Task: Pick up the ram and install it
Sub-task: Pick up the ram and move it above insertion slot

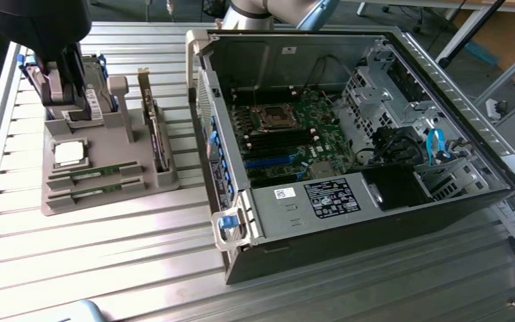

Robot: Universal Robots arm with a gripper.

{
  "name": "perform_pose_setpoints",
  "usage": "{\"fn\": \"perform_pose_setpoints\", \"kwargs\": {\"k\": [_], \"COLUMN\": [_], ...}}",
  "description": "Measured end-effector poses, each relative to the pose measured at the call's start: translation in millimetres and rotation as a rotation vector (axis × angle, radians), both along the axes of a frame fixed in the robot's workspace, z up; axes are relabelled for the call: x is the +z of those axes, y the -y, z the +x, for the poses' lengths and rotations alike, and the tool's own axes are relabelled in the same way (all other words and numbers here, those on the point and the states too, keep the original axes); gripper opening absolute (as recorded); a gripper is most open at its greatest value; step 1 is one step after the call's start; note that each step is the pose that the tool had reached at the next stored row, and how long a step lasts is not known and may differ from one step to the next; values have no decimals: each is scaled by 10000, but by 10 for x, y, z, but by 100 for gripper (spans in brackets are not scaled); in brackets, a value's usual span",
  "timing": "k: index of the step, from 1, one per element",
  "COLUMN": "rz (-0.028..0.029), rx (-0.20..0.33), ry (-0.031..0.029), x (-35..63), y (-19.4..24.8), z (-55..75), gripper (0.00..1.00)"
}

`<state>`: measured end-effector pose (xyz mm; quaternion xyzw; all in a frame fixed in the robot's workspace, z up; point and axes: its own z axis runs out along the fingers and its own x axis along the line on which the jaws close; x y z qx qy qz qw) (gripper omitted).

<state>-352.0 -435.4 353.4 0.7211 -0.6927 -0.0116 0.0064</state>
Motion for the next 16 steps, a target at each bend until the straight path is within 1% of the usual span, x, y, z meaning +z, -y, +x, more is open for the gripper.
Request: {"fn": "perform_pose_setpoints", "kwargs": {"k": [16], "rz": [-1], "rx": [0], "ry": [0], "x": [-192], "y": [0], "z": [0], "gripper": [11]}}
